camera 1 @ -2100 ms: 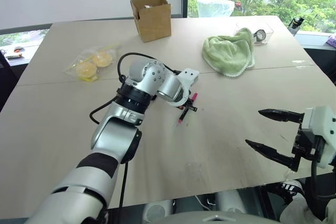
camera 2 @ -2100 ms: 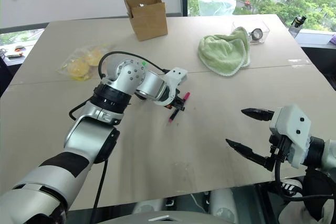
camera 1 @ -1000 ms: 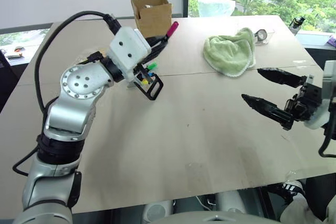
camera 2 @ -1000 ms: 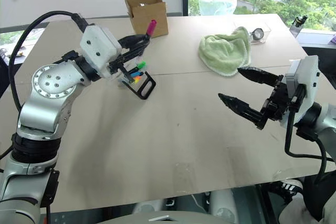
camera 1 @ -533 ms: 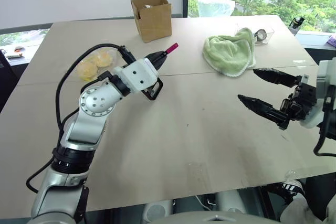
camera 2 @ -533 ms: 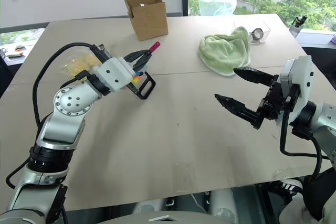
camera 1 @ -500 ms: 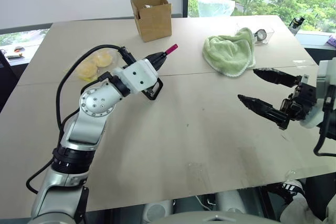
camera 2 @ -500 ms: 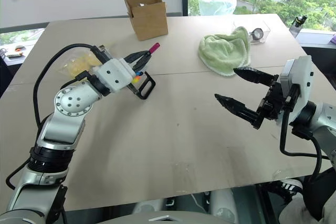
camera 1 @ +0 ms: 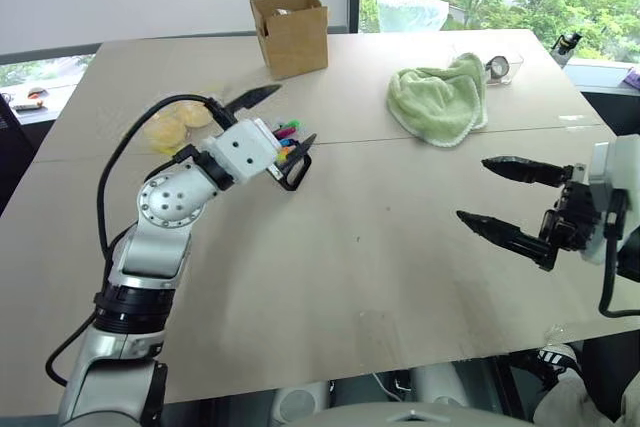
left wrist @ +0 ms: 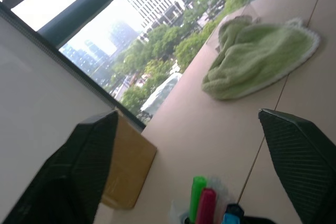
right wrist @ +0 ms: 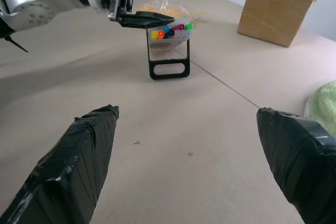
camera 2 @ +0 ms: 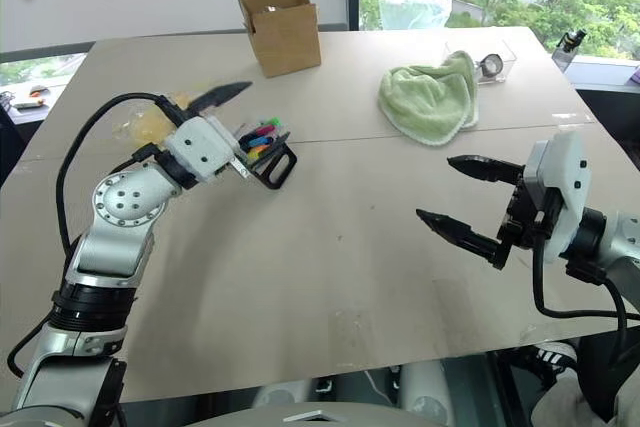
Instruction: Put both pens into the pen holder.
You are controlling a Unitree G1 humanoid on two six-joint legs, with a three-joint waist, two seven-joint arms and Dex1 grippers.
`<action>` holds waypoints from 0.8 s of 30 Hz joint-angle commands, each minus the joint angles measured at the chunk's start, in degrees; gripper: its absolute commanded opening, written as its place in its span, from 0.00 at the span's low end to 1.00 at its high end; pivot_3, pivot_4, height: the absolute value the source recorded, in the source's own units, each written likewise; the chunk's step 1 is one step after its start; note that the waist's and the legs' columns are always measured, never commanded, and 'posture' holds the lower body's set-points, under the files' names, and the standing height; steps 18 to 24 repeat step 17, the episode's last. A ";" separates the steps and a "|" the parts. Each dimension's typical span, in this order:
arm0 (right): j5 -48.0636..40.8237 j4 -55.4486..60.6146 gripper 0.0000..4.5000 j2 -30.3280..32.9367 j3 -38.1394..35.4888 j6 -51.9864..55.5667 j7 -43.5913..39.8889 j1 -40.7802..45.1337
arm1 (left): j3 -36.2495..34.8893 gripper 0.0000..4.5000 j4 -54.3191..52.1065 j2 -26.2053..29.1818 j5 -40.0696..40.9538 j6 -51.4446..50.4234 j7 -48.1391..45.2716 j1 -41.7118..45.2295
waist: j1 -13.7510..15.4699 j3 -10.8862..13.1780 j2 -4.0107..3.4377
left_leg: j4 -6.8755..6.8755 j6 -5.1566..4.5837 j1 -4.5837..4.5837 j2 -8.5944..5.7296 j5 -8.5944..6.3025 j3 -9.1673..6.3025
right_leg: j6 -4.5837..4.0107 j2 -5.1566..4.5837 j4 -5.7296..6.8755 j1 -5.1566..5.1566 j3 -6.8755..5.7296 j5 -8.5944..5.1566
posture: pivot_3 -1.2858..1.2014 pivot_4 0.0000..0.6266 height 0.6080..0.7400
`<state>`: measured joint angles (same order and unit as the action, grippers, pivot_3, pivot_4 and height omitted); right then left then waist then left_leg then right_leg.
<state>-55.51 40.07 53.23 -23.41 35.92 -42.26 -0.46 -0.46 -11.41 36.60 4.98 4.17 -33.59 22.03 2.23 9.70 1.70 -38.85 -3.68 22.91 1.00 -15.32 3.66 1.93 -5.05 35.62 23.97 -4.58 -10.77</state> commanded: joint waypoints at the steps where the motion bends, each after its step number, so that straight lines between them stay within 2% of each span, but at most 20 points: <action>1: 2.11 -0.22 1.00 0.32 -1.82 -1.35 -0.74 -0.31 | -3.59 1.00 -10.91 -1.53 15.08 -14.48 -1.12 -2.37 | -0.07 0.00 0.00 | 0.00 0.00 0.00 0.00 0.00 0.00 | 0.00 -0.04 0.00 0.00 0.04 0.00 | 0.52 0.24 1.00; 2: 3.24 -0.25 1.00 0.27 -1.13 -1.30 -0.64 -0.74 | -4.58 1.00 -13.93 -0.84 21.49 -20.22 -2.03 -4.23 | -0.11 0.00 0.00 | -0.01 0.01 0.00 0.01 0.00 -0.01 | 0.04 -0.03 0.00 0.00 0.10 -0.02 | 0.52 0.24 1.00; 4: 6.10 -0.56 1.00 0.03 0.40 -1.36 -0.09 -2.07 | -6.41 1.00 -18.79 1.01 29.12 -27.32 -3.74 -9.16 | -0.37 -0.01 -0.01 | 0.00 0.03 -0.01 0.06 0.01 -0.05 | 0.17 0.02 0.01 0.00 0.19 -0.10 | 0.52 0.24 1.00; 8: 9.67 -1.17 1.00 -1.32 -0.81 -1.76 -0.88 -8.27 | -11.55 1.00 -23.77 4.18 35.21 -34.88 -4.41 -21.09 | -0.83 0.01 -0.05 | 0.00 0.22 -0.03 0.11 0.11 -0.05 | 0.16 0.14 0.03 0.00 0.21 -0.18 | 0.52 0.24 1.00; 14: 15.26 -3.06 1.00 -3.52 -9.42 -4.85 -5.65 -22.71 | -20.58 1.00 -23.17 5.19 33.66 -33.55 -7.14 -36.91 | -0.33 0.02 -0.10 | -0.01 0.04 -0.07 0.07 -0.01 -0.02 | -0.01 0.08 0.00 -0.02 0.18 -0.30 | 0.52 0.24 1.00; 17: 16.29 -3.48 1.00 -4.30 -10.94 -5.99 -7.19 -25.11 | -21.66 1.00 -23.69 4.74 32.92 -32.77 -7.79 -39.82 | -0.14 0.01 -0.12 | -0.01 0.29 -0.15 0.09 -0.16 -0.02 | -0.01 -0.08 -0.01 0.00 0.13 -0.30 | 0.52 0.24 1.00; 24: 16.29 -3.48 1.00 -4.30 -10.94 -5.99 -7.19 -25.11 | -21.66 1.00 -23.69 4.74 32.92 -32.77 -7.79 -39.82 | -0.14 0.01 -0.12 | -0.01 0.29 -0.15 0.09 -0.16 -0.02 | -0.01 -0.08 -0.01 0.00 0.13 -0.30 | 0.52 0.24 1.00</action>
